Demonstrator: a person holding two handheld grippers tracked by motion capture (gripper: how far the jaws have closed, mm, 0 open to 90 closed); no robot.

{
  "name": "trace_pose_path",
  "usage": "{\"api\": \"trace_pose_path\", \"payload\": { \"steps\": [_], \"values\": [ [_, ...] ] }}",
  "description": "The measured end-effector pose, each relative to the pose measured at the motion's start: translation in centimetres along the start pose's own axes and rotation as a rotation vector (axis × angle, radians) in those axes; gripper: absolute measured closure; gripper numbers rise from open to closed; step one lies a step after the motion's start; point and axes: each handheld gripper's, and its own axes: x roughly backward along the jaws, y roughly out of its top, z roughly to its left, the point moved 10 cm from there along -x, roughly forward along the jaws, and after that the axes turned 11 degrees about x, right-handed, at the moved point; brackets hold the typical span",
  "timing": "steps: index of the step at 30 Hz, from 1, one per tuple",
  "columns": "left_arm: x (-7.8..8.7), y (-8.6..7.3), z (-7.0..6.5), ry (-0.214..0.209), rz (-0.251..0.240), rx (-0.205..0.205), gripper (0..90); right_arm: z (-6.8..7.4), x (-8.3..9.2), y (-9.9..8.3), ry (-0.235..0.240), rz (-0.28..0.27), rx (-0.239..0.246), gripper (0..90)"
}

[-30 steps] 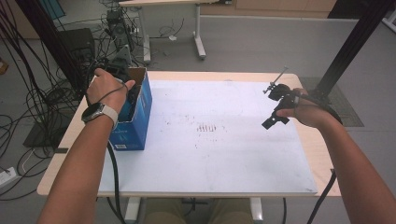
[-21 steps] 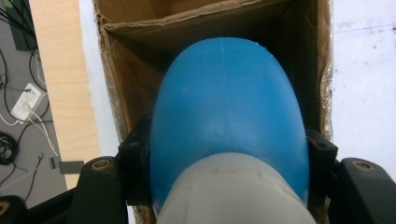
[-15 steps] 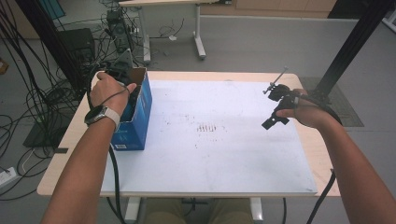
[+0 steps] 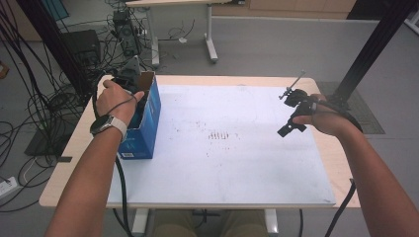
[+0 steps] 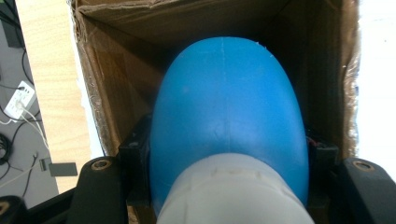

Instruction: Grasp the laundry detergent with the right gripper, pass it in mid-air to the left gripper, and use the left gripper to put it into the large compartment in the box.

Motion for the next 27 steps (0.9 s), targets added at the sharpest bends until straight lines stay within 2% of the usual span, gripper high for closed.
{"api": "trace_pose_path", "payload": {
  "steps": [4, 9, 14, 27],
  "values": [
    [-0.3, 0.0, -0.1, -0.007, 0.004, -0.001, 37.6, 0.0, -0.1, -0.1, 0.001, 0.001, -0.004, 9.1],
    [-0.6, 0.0, -0.1, 0.003, 0.006, -0.007, 37.6, 0.0, -0.1, -0.2, 0.001, 0.001, -0.007, 9.1],
    [-1.0, -0.2, -0.2, -0.013, 0.008, -0.001, 37.5, -0.1, -0.1, -0.2, 0.0, 0.003, -0.008, 9.1],
    [-1.2, -0.1, 0.0, -0.023, 0.008, 0.001, 37.5, 0.0, -0.2, -0.3, -0.001, 0.008, -0.011, 9.1]
  ]
}}
